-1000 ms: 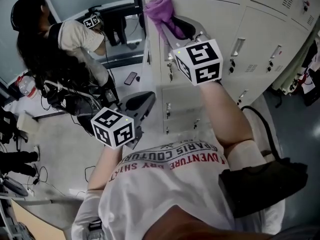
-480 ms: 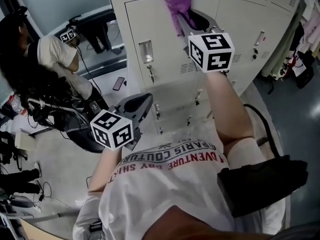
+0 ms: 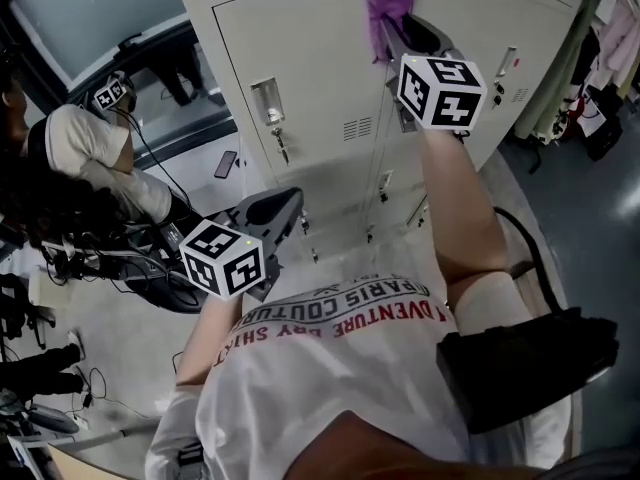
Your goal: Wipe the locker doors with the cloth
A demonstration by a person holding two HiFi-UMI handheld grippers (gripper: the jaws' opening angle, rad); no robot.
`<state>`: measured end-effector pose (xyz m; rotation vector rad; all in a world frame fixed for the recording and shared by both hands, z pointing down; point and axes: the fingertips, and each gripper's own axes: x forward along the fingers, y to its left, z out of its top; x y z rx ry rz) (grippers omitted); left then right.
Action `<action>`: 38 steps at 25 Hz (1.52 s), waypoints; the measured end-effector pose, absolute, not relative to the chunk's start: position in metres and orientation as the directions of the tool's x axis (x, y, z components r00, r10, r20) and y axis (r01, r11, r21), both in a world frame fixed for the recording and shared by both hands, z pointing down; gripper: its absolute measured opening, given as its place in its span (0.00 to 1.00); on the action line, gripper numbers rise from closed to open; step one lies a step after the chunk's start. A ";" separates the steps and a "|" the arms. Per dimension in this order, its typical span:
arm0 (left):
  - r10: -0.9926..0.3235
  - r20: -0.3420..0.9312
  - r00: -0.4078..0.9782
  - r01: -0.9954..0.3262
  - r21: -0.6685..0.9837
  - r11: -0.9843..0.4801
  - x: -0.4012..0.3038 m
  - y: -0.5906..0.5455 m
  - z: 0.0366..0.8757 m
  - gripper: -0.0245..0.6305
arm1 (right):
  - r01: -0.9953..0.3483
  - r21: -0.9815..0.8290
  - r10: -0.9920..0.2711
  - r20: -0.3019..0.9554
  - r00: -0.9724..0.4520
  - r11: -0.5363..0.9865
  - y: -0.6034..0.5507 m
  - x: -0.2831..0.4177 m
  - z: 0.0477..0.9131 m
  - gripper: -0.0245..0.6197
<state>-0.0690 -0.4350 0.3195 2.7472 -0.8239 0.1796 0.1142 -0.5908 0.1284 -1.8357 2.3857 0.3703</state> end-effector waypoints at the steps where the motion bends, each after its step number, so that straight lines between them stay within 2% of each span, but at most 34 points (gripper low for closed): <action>1: -0.523 0.194 0.830 -0.556 0.219 -0.802 -0.069 -0.434 0.321 0.04 | -0.961 0.128 -0.934 -0.235 -0.269 0.245 -0.589 0.113 0.128 0.18; 5: -0.528 0.204 0.825 -0.564 0.228 -0.793 -0.067 -0.434 0.326 0.04 | -0.945 0.102 -0.898 -0.293 -0.327 0.311 -0.571 0.100 0.120 0.18; 9: -0.534 0.207 0.819 -0.572 0.233 -0.786 -0.066 -0.435 0.330 0.04 | -0.897 0.176 -0.831 -0.338 -0.441 0.405 -0.539 0.047 0.110 0.18; 14: -0.533 0.224 0.816 -0.575 0.227 -0.786 -0.063 -0.432 0.340 0.04 | -0.800 0.269 -0.754 -0.273 -0.598 0.537 -0.518 -0.035 0.137 0.18; 18: -0.542 0.232 0.808 -0.587 0.239 -0.773 -0.064 -0.428 0.345 0.04 | -0.749 0.282 -0.728 -0.198 -0.656 0.599 -0.519 -0.080 0.172 0.18; 26: -0.570 0.246 0.784 -0.620 0.261 -0.740 -0.074 -0.423 0.354 0.04 | -0.730 0.324 -0.745 -0.099 -0.659 0.602 -0.538 -0.120 0.222 0.18; 38: -0.574 0.248 0.780 -0.625 0.268 -0.733 -0.065 -0.422 0.356 0.04 | -0.751 0.336 -0.772 -0.095 -0.628 0.569 -0.550 -0.101 0.222 0.18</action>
